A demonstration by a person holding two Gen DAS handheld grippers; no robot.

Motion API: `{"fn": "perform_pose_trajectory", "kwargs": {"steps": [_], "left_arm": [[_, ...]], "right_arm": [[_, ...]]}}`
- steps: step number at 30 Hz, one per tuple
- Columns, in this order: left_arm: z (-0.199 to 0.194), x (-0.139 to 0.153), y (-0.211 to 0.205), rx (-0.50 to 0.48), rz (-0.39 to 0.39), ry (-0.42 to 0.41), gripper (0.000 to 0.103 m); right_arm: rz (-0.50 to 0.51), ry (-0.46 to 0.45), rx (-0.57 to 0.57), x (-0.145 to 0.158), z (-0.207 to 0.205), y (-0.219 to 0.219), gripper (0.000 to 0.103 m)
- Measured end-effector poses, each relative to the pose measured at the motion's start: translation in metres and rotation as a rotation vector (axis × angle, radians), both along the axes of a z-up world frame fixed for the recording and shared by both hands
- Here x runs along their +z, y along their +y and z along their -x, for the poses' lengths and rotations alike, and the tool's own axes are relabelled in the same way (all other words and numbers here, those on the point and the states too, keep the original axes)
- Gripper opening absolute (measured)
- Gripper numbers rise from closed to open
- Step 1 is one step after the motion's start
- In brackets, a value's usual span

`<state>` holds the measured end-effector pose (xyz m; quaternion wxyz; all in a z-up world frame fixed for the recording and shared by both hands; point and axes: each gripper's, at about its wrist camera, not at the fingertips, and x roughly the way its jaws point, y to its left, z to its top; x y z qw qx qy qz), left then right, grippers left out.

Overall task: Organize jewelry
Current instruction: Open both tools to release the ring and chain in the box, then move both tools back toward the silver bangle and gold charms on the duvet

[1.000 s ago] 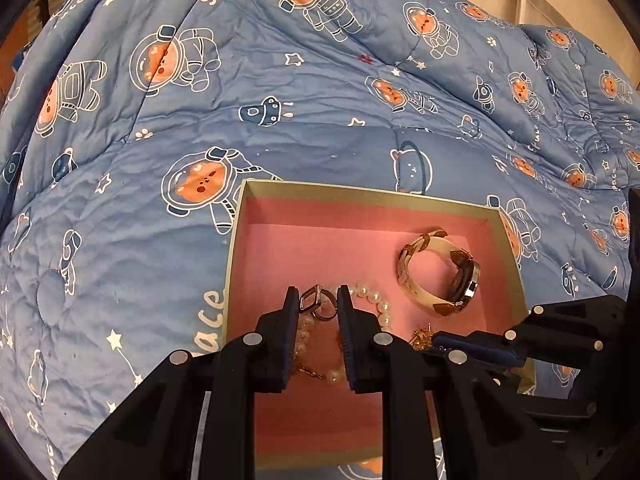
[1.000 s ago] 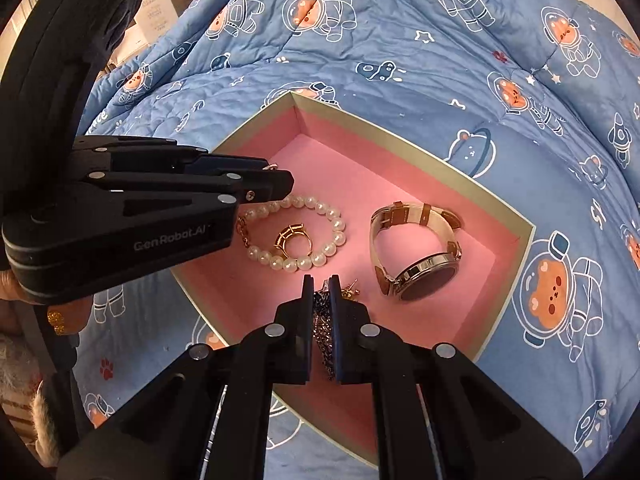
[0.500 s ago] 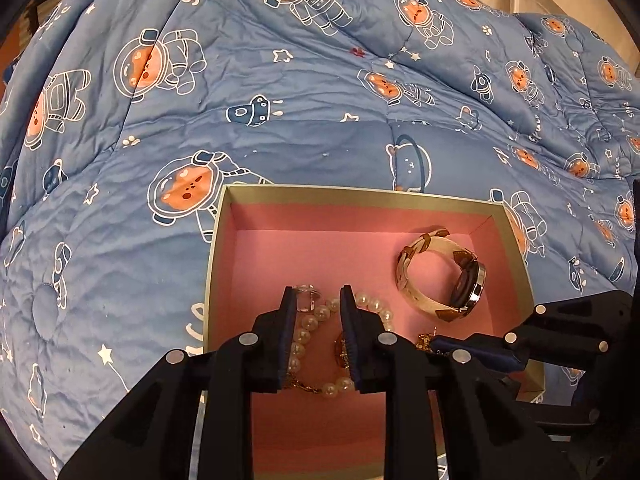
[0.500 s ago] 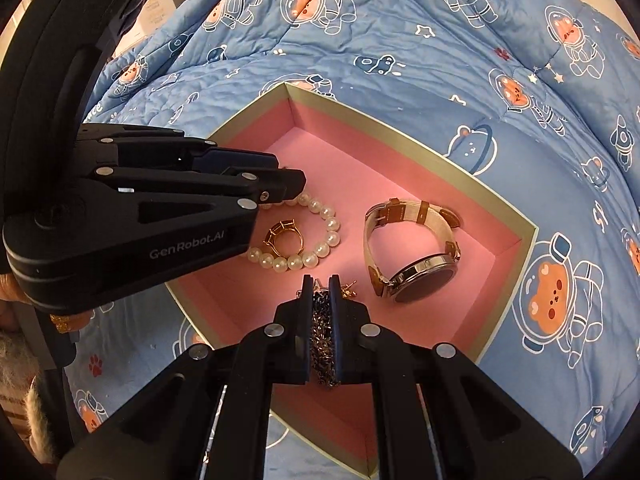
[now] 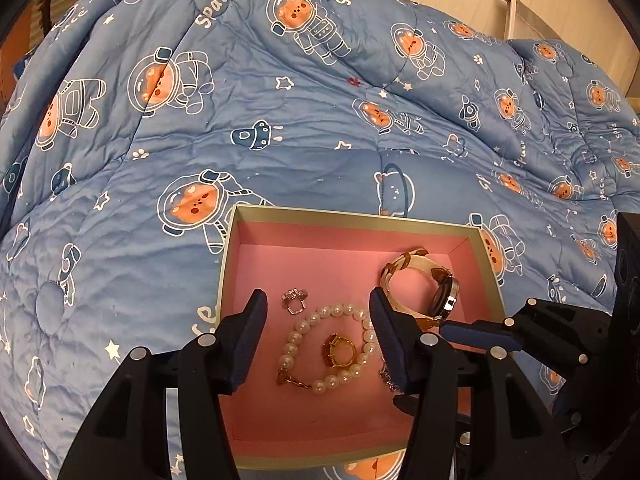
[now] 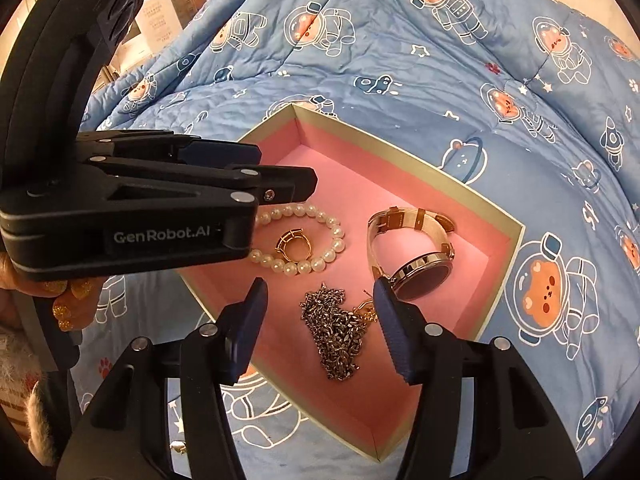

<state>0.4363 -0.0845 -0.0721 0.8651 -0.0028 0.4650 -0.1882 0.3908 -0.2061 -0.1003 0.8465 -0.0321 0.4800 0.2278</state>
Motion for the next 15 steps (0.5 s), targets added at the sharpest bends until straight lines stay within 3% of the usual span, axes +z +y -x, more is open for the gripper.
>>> {"fn": "perform_pose_trajectory", "kwargs": {"steps": [3, 8, 11, 15], "left_arm": [[0.007, 0.007, 0.003, 0.001, 0.030, -0.015, 0.058], [0.027, 0.019, 0.017, 0.019, 0.094, -0.054, 0.077], [0.043, 0.020, 0.033, 0.049, 0.131, -0.067, 0.086], [0.071, 0.017, 0.049, 0.063, 0.086, -0.100, 0.091]], "right_arm": [[-0.009, -0.027, -0.014, 0.006, 0.008, -0.003, 0.055], [-0.056, -0.074, -0.027, 0.020, 0.034, -0.012, 0.056], [-0.089, -0.086, -0.044, 0.024, 0.053, -0.019, 0.069], [-0.075, -0.094, -0.052, 0.023, 0.082, -0.022, 0.072]]}}
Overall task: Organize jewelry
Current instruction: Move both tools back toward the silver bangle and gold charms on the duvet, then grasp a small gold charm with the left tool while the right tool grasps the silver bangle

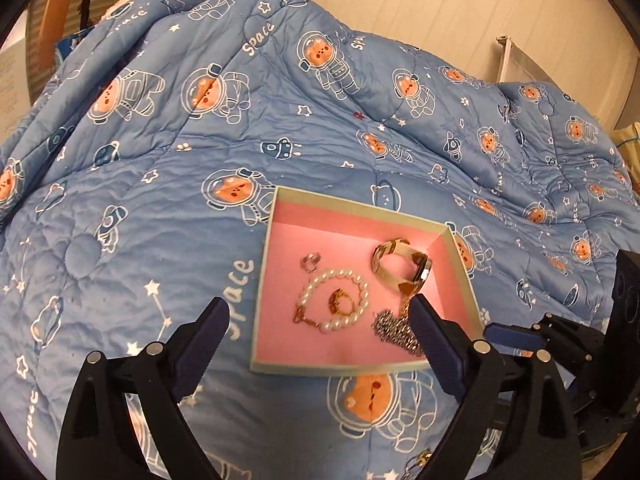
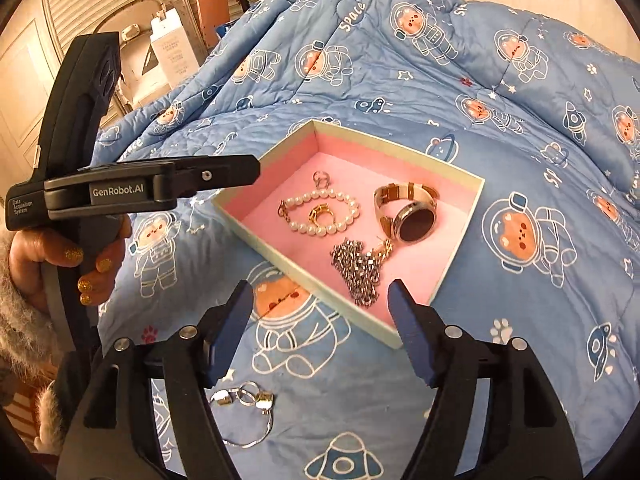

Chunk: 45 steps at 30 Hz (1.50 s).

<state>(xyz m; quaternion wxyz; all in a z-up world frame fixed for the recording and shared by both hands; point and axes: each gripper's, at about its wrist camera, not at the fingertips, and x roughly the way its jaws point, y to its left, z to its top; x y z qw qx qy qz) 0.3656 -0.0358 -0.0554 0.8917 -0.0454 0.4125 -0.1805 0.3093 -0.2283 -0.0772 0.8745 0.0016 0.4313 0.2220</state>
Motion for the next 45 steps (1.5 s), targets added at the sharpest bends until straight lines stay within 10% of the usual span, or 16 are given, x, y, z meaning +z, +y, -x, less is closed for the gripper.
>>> {"fn": "perform_pose_trajectory", "kwargs": {"steps": [25, 35, 45], "left_arm": [[0.139, -0.050, 0.036, 0.057, -0.059, 0.003, 0.094], [0.150, -0.053, 0.029, 0.053, -0.102, -0.013, 0.093], [0.155, -0.054, 0.015, -0.028, -0.099, -0.023, 0.069]], "right_arm": [[0.028, 0.080, 0.029, -0.052, 0.102, 0.030, 0.072], [0.092, 0.061, 0.017, -0.065, 0.096, 0.049, 0.055], [-0.015, 0.037, 0.049, -0.048, 0.106, 0.034, 0.055]]}}
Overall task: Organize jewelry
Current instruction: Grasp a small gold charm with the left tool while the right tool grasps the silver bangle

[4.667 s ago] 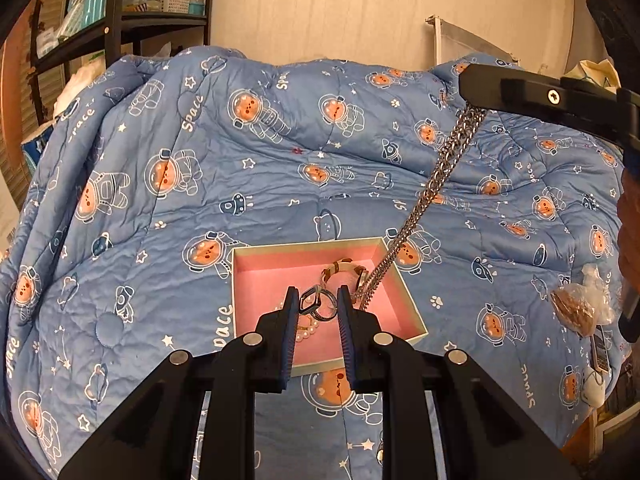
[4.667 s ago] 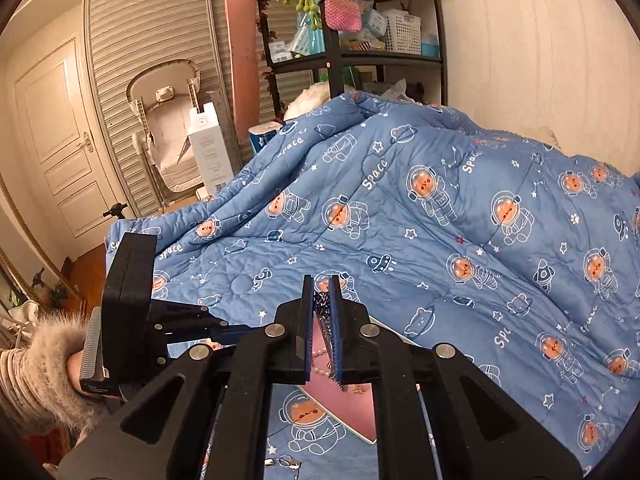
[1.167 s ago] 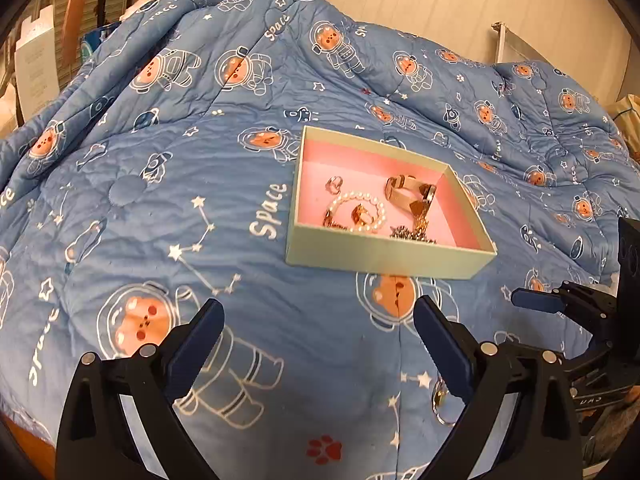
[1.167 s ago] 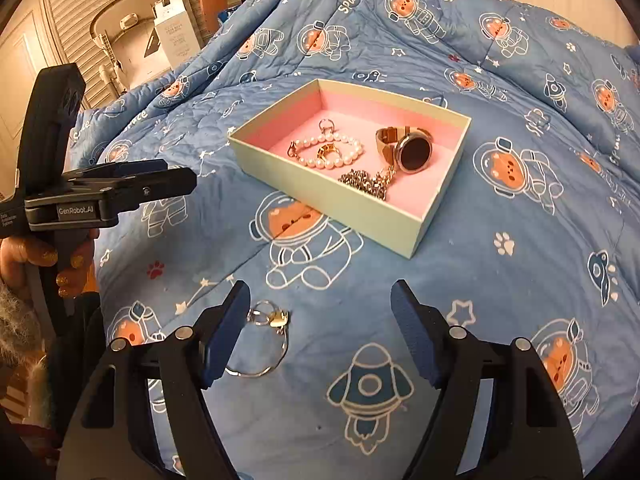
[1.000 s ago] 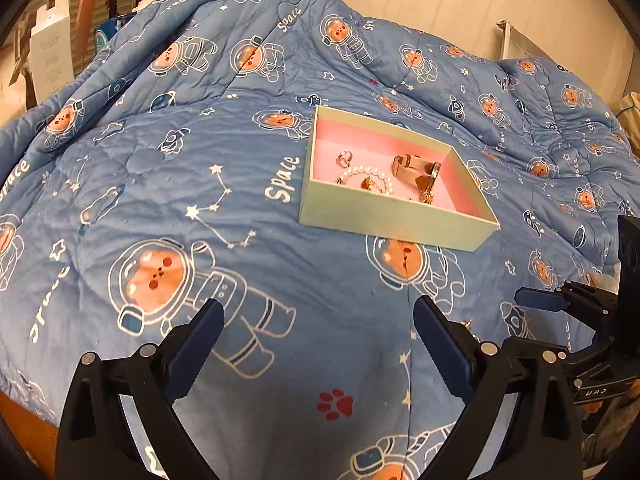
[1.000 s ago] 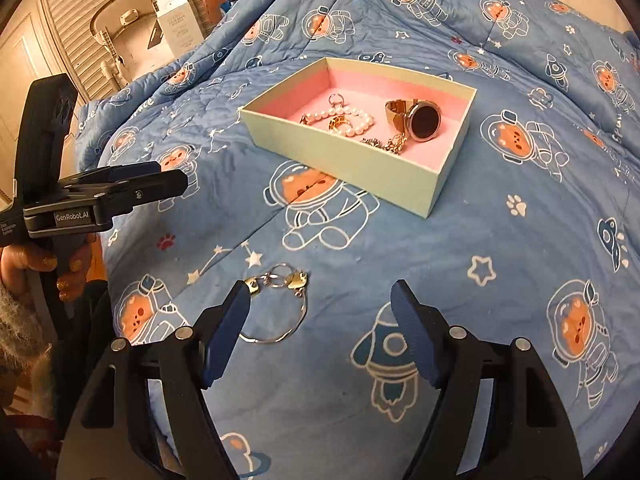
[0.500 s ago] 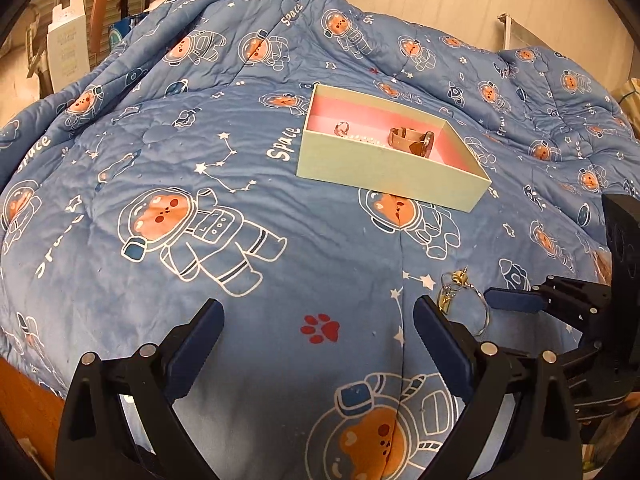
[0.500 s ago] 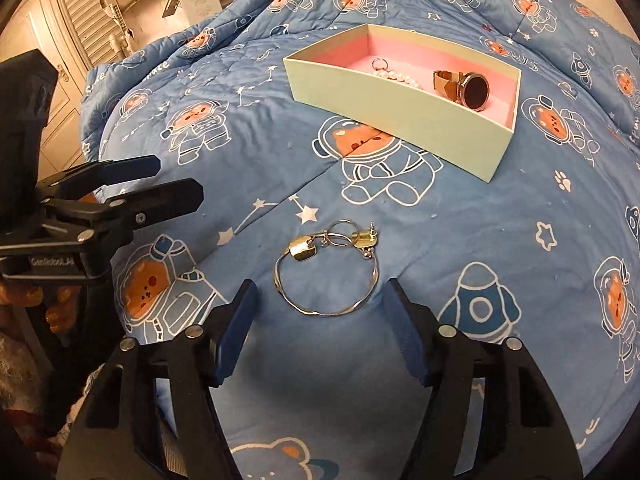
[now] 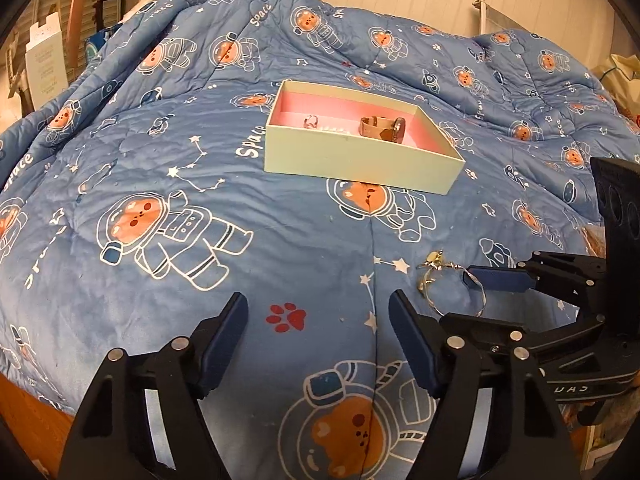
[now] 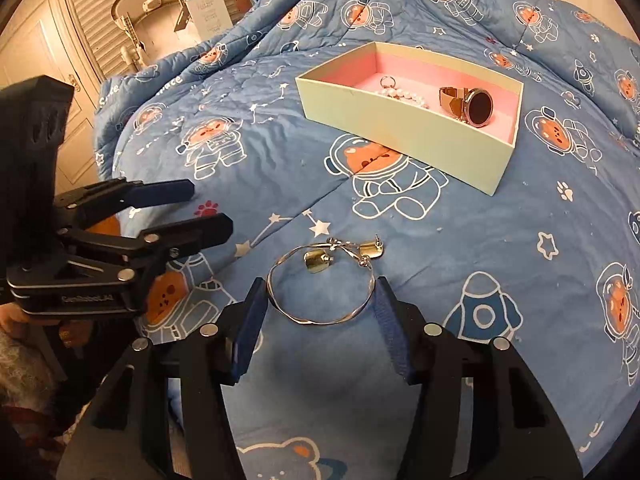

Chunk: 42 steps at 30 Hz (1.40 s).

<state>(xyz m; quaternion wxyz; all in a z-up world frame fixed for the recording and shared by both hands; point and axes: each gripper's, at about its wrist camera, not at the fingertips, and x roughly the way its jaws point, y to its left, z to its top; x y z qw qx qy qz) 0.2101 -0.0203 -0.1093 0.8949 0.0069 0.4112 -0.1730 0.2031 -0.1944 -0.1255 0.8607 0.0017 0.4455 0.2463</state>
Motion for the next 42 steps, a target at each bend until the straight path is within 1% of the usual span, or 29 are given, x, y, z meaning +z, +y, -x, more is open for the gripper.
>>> {"fn": "perform_pose_trajectory", "kwargs": {"steps": [3, 6, 8, 10, 12, 14, 15, 17, 21, 24, 26, 27, 34, 42], "left_arm": [[0.003, 0.000, -0.007, -0.030, 0.006, -0.002, 0.068], [0.003, -0.002, -0.017, -0.072, 0.017, 0.009, 0.061], [0.003, -0.004, -0.027, -0.110, 0.000, 0.011, 0.055], [0.002, -0.007, -0.037, -0.148, -0.023, 0.013, 0.053], [0.001, -0.009, -0.047, -0.180, -0.049, 0.013, 0.047], [0.000, -0.011, -0.058, -0.220, -0.073, 0.012, 0.034], [-0.002, -0.013, -0.064, -0.237, -0.085, 0.014, 0.033], [-0.006, -0.016, -0.071, -0.252, -0.112, 0.021, 0.024], [-0.010, -0.019, -0.081, -0.275, -0.132, 0.019, 0.019], [-0.007, -0.019, -0.088, -0.299, -0.159, 0.008, 0.011], [-0.006, -0.020, -0.091, -0.307, -0.173, -0.002, 0.011], [-0.006, -0.020, -0.090, -0.303, -0.169, -0.003, 0.011], [-0.005, -0.013, -0.078, -0.271, -0.086, 0.016, 0.011], [-0.005, 0.011, -0.064, -0.243, -0.006, -0.003, 0.011]], "right_arm": [[-0.036, -0.019, 0.011, 0.009, 0.004, -0.004, 0.055], [-0.034, -0.022, 0.000, 0.014, 0.005, -0.008, 0.055], [-0.028, -0.024, -0.017, 0.014, 0.005, -0.012, 0.055], [-0.030, -0.022, -0.038, 0.014, 0.004, -0.017, 0.055], [-0.033, -0.021, -0.059, 0.014, 0.004, -0.025, 0.055], [-0.032, -0.020, -0.076, 0.014, 0.004, -0.032, 0.055], [-0.032, -0.018, -0.083, 0.014, 0.004, -0.035, 0.055], [-0.030, -0.013, -0.099, 0.013, 0.004, -0.041, 0.055], [-0.036, -0.008, -0.120, 0.011, 0.004, -0.050, 0.055], [-0.037, -0.006, -0.128, 0.009, 0.004, -0.052, 0.055], [-0.039, -0.005, -0.128, 0.009, 0.003, -0.052, 0.055], [-0.038, -0.006, -0.128, 0.009, 0.003, -0.052, 0.055], [-0.043, -0.007, -0.127, 0.009, 0.002, -0.052, 0.055], [-0.066, -0.037, -0.118, 0.022, -0.001, -0.052, 0.055]]}}
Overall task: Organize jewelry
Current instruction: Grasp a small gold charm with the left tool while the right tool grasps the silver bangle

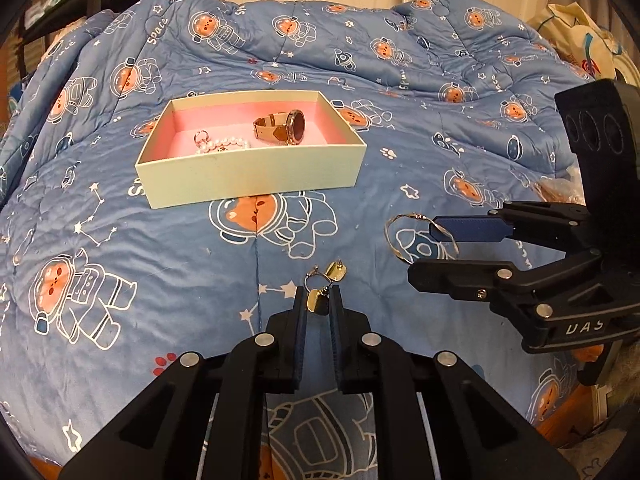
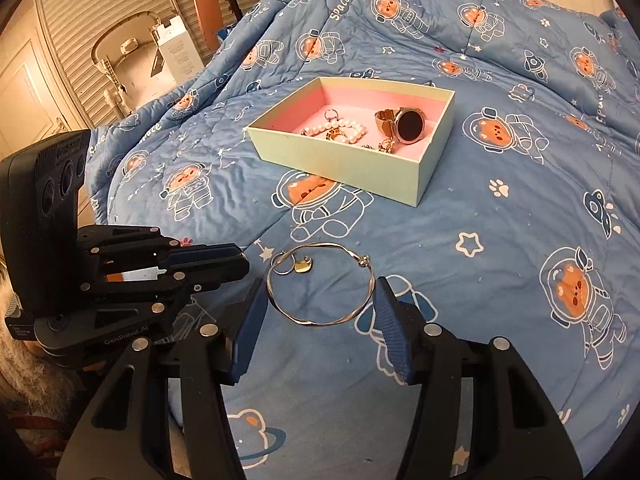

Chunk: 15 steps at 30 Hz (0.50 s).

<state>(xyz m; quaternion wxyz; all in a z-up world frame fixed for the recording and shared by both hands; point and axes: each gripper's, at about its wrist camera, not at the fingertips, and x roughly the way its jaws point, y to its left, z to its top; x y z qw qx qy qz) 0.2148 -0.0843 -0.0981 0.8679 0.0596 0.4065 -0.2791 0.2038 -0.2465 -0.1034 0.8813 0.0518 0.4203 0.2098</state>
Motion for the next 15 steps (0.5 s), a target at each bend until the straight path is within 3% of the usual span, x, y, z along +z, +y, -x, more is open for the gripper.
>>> {"fn": "perform_pose_trajectory", "kwargs": {"steps": [7, 15], "left_arm": [[-0.012, 0.019, 0.013, 0.021, 0.068, 0.008, 0.011], [-0.018, 0.038, 0.018, 0.024, 0.068, -0.032, 0.011]], "right_arm": [[-0.067, -0.009, 0.017, 0.016, -0.008, 0.001, 0.055], [-0.099, -0.025, 0.025, 0.032, -0.016, 0.002, 0.055]]}}
